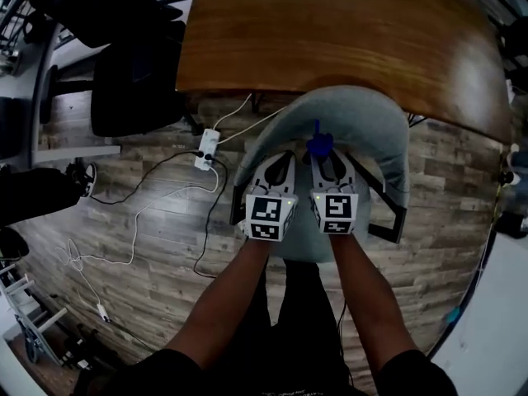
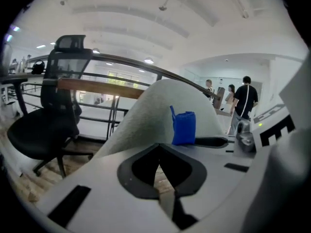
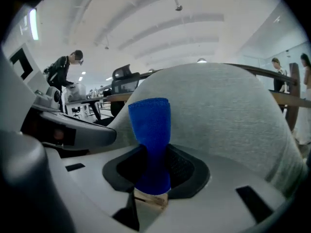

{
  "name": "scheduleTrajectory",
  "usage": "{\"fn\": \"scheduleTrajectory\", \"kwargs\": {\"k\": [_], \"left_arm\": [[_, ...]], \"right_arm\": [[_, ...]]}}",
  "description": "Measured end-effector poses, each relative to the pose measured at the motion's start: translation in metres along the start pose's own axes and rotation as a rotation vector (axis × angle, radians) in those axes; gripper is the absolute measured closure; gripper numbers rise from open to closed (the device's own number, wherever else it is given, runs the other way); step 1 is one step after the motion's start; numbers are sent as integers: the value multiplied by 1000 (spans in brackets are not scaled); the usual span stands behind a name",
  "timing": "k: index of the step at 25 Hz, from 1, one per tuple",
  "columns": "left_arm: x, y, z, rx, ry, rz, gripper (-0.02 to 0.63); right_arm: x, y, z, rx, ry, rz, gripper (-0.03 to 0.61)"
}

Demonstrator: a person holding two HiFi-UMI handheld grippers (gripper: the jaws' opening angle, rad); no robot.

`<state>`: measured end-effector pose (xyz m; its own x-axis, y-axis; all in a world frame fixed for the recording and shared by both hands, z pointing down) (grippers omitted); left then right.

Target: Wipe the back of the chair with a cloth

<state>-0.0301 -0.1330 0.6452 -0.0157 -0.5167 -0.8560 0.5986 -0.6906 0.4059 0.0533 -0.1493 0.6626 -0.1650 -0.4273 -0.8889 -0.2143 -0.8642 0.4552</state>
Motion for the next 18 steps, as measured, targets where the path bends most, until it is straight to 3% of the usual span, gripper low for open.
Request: {"fn": "scheduleTrajectory", "kwargs": {"k": [6, 11, 18], "left_arm": [[-21, -35, 28, 137, -62, -23, 611], [-22, -55, 44, 200, -103, -58, 611], [-37, -56, 47, 219, -115, -60, 611]], "right_arm": [[-6, 11, 58, 181, -37, 5, 454], [-10, 16, 93, 283, -122, 4, 454], [-12, 26, 109, 320, -161, -1, 454]]}}
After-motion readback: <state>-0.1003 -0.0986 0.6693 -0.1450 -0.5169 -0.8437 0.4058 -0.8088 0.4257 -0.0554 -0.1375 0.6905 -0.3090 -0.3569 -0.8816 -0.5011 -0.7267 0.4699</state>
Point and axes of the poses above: the fingertips, and each gripper's own axes: y forward along the fingers, z to its left, x out of its top, the point moved 2 cm from there along -y, backward along the fingers, and after that the axes turned 13 degrees about -x, right-handed, at the moved point
